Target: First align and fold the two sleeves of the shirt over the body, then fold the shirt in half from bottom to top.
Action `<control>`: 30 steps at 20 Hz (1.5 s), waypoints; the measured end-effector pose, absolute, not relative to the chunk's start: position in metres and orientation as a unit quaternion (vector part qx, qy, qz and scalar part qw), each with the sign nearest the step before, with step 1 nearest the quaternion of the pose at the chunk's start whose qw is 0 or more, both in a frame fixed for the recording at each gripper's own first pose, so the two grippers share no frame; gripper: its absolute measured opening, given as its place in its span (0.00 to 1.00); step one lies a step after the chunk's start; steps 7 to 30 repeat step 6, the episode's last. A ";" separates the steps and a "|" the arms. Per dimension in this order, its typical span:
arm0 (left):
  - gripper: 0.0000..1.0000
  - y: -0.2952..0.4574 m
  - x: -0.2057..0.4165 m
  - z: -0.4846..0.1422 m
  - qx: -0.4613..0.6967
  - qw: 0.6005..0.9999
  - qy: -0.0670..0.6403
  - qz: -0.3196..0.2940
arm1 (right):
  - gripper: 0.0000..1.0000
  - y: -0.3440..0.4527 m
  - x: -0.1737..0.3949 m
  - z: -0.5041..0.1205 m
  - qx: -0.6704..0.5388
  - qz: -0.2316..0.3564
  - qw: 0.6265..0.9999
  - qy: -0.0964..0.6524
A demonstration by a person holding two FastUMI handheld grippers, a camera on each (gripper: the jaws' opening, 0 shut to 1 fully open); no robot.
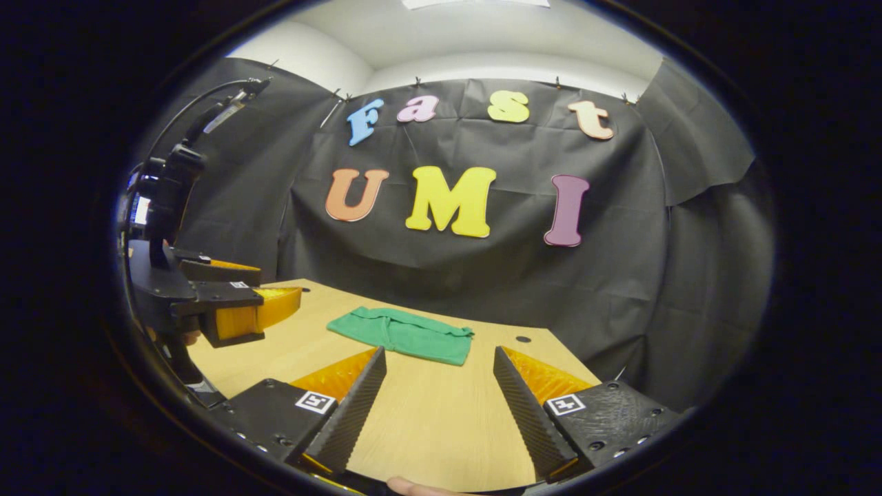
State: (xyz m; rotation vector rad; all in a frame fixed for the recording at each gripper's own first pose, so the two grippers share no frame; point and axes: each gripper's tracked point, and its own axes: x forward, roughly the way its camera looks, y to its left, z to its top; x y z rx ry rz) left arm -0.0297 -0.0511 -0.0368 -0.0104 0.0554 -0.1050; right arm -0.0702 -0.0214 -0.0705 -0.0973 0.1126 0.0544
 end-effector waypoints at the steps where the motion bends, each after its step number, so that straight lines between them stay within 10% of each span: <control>1: 1.00 -0.050 -0.030 -0.037 -0.006 0.998 0.028 -0.053 | 0.95 -0.021 -0.070 -0.071 -0.048 0.028 0.997 0.057; 30: 1.00 -0.046 -0.028 -0.039 -0.008 0.998 0.031 -0.048 | 0.96 -0.024 -0.067 -0.073 -0.048 0.027 0.997 0.062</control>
